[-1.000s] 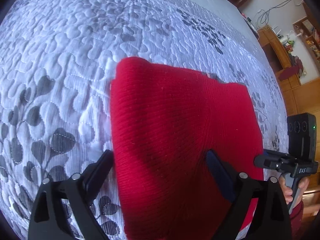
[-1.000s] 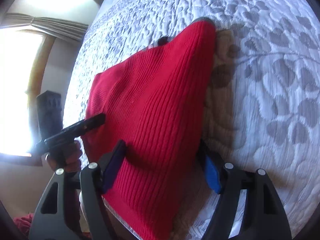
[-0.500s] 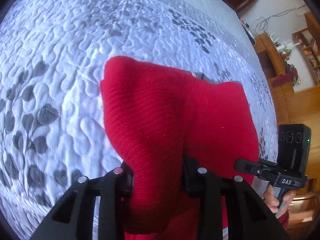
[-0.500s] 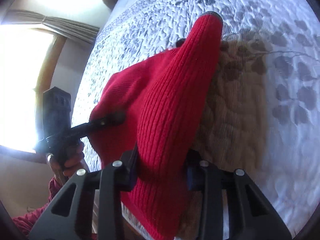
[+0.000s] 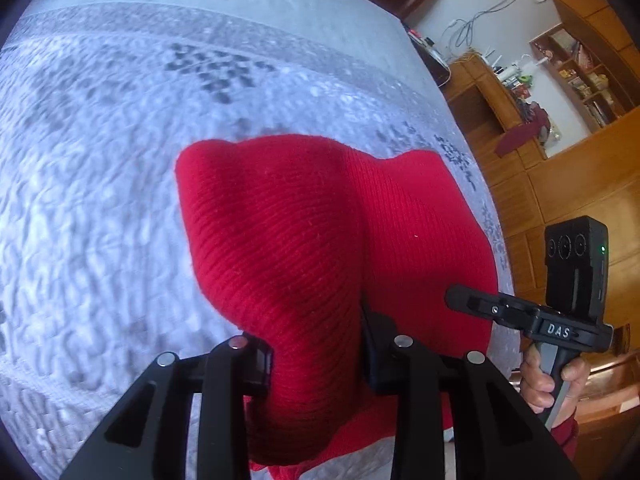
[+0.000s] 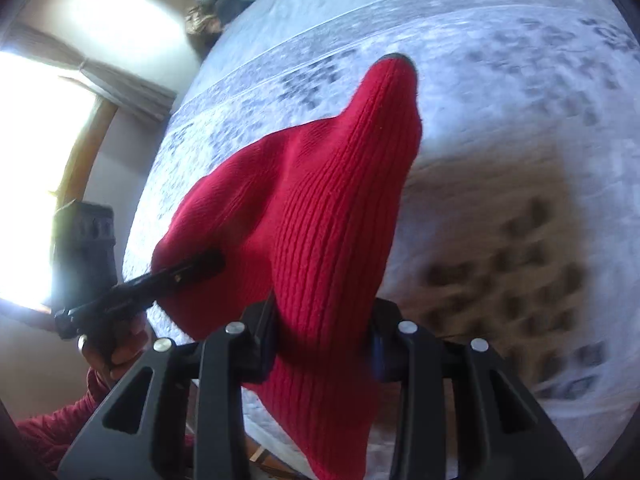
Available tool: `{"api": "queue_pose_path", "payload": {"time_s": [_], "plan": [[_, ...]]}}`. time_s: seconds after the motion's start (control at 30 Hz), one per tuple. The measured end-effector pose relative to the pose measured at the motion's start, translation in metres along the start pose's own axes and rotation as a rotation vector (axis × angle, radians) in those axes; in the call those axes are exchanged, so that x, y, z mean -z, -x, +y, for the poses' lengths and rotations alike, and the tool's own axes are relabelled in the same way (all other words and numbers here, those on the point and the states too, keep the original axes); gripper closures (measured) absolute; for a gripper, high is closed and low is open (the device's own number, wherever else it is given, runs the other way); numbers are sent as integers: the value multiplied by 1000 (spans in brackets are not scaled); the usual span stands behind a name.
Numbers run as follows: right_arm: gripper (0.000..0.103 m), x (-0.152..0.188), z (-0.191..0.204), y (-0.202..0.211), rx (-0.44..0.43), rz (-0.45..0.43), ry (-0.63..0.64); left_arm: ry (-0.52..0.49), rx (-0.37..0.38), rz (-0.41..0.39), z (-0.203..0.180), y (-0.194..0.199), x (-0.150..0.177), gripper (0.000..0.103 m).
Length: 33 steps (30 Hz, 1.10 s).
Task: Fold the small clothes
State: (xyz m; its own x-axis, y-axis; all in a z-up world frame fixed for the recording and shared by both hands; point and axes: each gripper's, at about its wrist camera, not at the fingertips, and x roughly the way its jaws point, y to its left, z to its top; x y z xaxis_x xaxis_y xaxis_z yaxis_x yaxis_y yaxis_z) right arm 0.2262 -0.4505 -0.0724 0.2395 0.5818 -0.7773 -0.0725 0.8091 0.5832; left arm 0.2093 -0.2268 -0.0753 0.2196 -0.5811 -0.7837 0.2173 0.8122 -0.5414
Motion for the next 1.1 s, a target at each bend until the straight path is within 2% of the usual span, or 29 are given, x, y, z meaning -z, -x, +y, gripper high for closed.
{"api": "queue_pose_path", "payload": {"time_s": [0.13,0.2,0.23,0.27,0.3,0.37,0.4,0.47,0.53,0.63,0.73,0.8,0.83,0.87,0.9,0.93,0.97,1.0,1.03,1.07,1.1], "plan": [[68,-20,-53,-2,50,7,-62,-21,-40,11,-19,-51,-19,70],[65,-21,-79,-12,74,15,-99,-40,-112,23,-19,-83,-25,69],[64,-20,-89,-20,78,23,-117,-45,-150,37,-17,-94,-25,67],[60,-16,-100,-28,83,27,-133,-46,-183,61,-13,-108,-23,58],[55,-12,-108,-32,72,20,-144,-46,-195,63,-9,-115,-21,53],[52,-2,-119,-30,21,-3,-166,-40,-188,40,-1,-112,-17,41],[47,5,-123,-25,-5,-21,-170,-37,-182,40,1,-109,-15,38],[40,17,-124,-14,-7,-46,-161,-23,-188,58,5,-99,-8,30],[39,36,-124,-1,-31,-53,-159,-11,-162,72,8,-84,7,30],[38,68,-126,10,-53,-26,-165,-4,-147,78,6,-67,32,23],[38,98,-132,9,-81,17,-209,-26,-173,106,4,-66,57,23],[47,111,-135,8,-127,21,-256,-37,-204,115,4,-70,71,23],[51,116,-137,7,-159,24,-279,-40,-212,116,5,-72,75,23],[59,120,-137,7,-180,28,-297,-45,-223,114,5,-74,78,24],[74,121,-138,2,-205,41,-325,-56,-239,108,4,-75,81,25],[79,121,-136,-2,-210,53,-339,-64,-254,105,3,-76,81,30],[83,122,-135,-5,-196,59,-343,-66,-263,108,1,-75,82,41],[86,122,-134,0,-184,58,-337,-58,-246,115,-2,-74,83,48],[86,122,-131,5,-170,54,-322,-49,-228,123,-4,-73,83,63],[87,121,-122,7,-143,52,-308,-45,-211,140,-6,-73,84,71],[88,121,-117,13,-75,59,-285,-53,-228,154,-9,-74,85,71]]}}
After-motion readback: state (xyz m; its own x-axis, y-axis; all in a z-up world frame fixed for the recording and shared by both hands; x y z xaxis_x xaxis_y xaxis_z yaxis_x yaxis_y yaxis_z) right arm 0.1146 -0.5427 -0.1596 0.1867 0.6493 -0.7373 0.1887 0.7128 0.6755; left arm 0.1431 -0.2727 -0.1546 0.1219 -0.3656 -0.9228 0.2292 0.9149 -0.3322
